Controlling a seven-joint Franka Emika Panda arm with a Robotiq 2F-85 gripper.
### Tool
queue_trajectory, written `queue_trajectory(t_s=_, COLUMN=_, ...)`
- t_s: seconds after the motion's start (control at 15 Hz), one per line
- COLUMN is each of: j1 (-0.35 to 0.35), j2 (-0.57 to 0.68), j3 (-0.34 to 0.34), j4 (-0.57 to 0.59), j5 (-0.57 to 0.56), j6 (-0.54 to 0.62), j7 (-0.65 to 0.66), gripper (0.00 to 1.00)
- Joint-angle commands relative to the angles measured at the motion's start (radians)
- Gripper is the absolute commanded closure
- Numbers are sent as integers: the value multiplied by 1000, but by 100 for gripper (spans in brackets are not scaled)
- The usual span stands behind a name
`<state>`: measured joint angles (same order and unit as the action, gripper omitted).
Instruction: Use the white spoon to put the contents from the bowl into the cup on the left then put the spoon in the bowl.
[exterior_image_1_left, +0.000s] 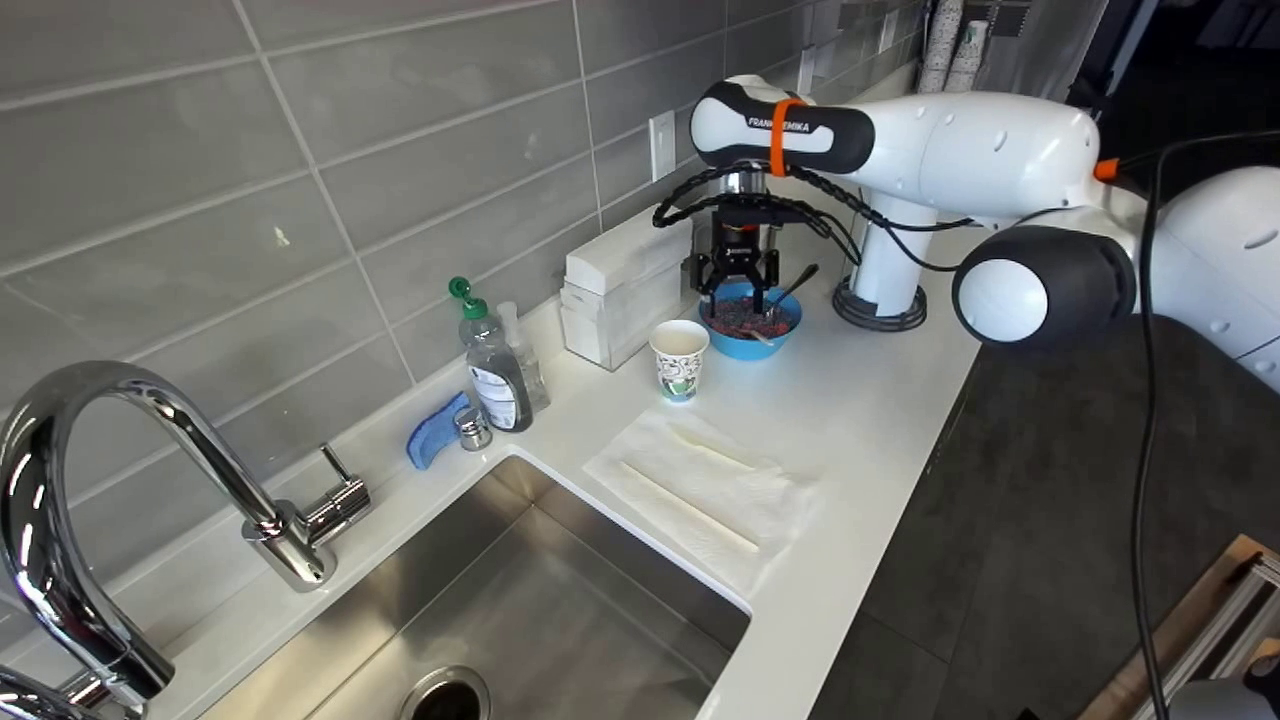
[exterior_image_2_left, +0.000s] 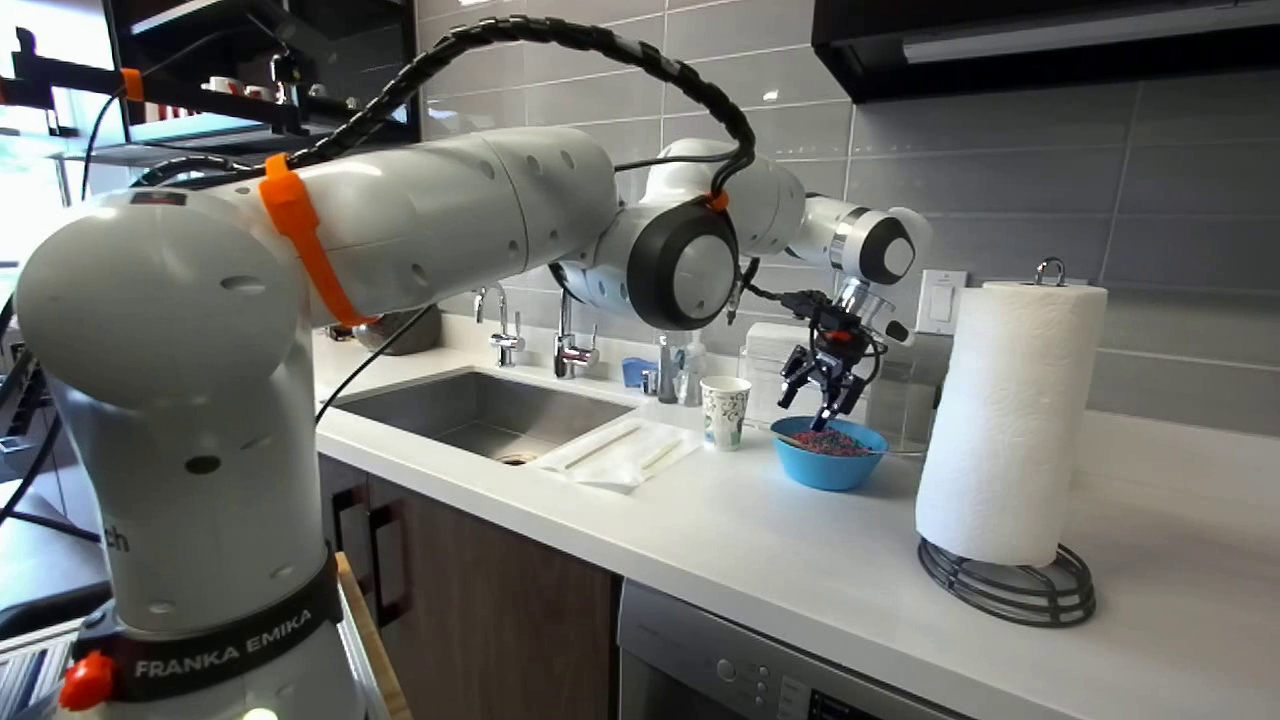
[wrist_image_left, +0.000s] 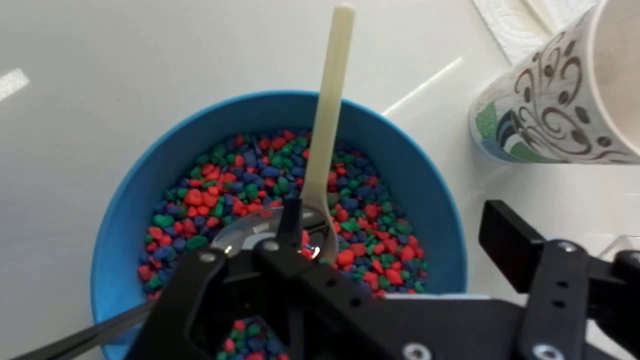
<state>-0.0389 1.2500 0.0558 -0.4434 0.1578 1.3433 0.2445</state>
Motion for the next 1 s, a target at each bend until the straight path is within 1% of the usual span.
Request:
queue_trajectory(t_s=0.0, j1=66, j2=-53, j3=-24, j4=-1, j5=-69, j6=15, j7=-81, gripper=0)
queue_trajectory(t_s=0.13, j1=105, j2=-83, j3=-29, j4=-6, j5=-104, j6=1, j7=-129, gripper=0)
queue_trajectory(t_s=0.27, j1=147, j2=-111, j3=-19, j4=-13, j5=-124, j6=-18, j7=-196, gripper=0)
queue_trajectory(t_s=0.6, j1=239, j2=-173, j3=15, j4=-18, j5=-128, j6=-63, j7=-364, gripper=0)
queue_trajectory(t_s=0.93, j1=299, j2=-228, j3=45, j4=-23, j5=-128, j6=-141, j7=-537, gripper=0)
